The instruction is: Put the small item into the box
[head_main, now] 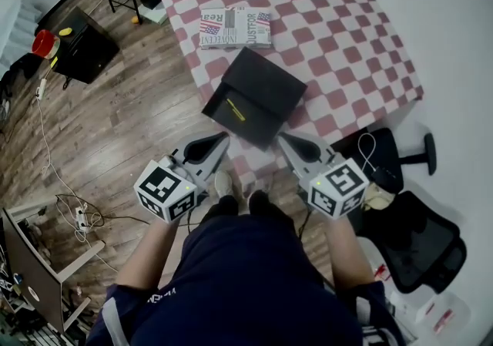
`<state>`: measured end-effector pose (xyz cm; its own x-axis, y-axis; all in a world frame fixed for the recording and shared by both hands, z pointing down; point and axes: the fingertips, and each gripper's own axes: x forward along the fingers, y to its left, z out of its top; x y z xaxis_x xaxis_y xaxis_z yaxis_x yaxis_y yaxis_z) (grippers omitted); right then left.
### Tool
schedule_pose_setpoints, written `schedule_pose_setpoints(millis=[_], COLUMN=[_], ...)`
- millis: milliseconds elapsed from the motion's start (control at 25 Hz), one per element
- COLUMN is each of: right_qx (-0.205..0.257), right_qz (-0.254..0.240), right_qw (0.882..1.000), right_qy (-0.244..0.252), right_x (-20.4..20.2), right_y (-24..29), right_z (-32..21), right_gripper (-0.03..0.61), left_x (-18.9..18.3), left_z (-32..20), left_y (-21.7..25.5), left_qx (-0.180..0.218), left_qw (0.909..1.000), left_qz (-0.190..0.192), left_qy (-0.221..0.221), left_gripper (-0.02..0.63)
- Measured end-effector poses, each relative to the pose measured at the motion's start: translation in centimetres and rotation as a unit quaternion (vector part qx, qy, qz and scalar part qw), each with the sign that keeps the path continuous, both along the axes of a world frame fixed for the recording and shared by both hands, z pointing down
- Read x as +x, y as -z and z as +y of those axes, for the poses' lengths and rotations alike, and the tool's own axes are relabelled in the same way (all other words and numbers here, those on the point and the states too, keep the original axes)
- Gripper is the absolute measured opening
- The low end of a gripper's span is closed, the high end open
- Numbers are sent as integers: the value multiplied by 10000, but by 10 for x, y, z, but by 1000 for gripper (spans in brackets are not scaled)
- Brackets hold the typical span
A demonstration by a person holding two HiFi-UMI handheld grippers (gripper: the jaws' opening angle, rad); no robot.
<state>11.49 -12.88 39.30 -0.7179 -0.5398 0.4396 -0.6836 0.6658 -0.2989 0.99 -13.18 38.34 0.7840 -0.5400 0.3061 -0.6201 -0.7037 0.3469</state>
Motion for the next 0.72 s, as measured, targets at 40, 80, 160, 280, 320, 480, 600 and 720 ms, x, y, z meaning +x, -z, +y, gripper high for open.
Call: schedule_pose_setpoints(millis=[40, 80, 160, 280, 320, 480, 600, 720], right_qx=[18, 39, 69, 100, 103, 117, 104, 72], right_qz=[-7, -19, -39, -10, 4, 26, 43, 64], right_qw=[10000, 10000, 10000, 9999, 9999, 9999, 9999, 9999], right_qy=[-11, -23, -23, 11, 24, 29, 19, 38], right_x=[0, 0, -2, -3, -3, -4, -5, -6], right_y=[1, 3, 6, 8, 7, 7, 8, 8], right_z=[0, 0, 1, 3, 4, 4, 4, 3], right_gripper=[17, 17, 17, 15, 15, 15, 15, 15], left_x=[1, 2, 2, 3, 3, 2, 0, -2], left_z=[0, 0, 0, 0, 0, 0, -1, -1], left_y=[1, 1, 3, 2, 2, 1, 3, 4], left_qx=[7, 15, 25, 30, 31, 27, 28, 34], left_qw=[10000, 10000, 10000, 10000, 10000, 10000, 10000, 9999], left_qz=[3, 6, 19, 44, 50, 68, 77, 83], left_qy=[-18, -33, -56, -61, -60, -61, -50, -45], left_gripper=[37, 38, 38, 37, 38, 37, 37, 37])
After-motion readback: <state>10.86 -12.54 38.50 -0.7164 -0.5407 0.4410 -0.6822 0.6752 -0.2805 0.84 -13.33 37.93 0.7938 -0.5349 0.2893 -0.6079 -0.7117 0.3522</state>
